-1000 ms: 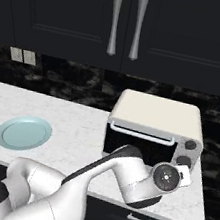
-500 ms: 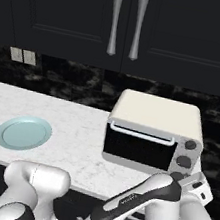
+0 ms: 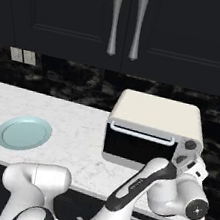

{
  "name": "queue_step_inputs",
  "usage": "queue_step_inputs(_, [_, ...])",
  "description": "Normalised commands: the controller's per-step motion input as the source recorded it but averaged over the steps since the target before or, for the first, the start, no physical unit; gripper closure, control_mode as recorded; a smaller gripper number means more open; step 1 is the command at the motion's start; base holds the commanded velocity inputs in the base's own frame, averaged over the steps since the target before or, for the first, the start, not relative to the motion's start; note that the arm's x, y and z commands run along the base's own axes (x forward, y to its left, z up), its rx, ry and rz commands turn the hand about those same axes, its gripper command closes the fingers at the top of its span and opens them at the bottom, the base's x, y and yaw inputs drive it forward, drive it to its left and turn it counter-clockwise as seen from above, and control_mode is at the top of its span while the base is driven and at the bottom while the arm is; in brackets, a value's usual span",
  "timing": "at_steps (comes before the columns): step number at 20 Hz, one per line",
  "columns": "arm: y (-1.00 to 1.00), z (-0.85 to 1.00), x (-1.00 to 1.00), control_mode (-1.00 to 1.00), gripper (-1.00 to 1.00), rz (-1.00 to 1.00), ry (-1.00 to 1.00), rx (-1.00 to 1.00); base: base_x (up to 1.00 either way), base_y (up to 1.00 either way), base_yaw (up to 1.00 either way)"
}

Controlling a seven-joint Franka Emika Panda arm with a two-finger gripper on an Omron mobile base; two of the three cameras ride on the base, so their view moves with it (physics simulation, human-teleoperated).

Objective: Pick up the kebab skewer and baguette bread, and place them inside the toaster oven. Close the toaster oven door and start by setting the timer.

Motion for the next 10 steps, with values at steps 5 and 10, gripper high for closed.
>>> queue_step_inputs(5, [0.01,-0.16,0.41,-1.0,-1.0,0.0,-0.05,-0.1,0.0,0.0,0.0])
queue_step_inputs(10, [-0.17,-0.13,0.2,-1.0,-1.0,0.0,-0.12,-0.08,0.0,0.0,0.0])
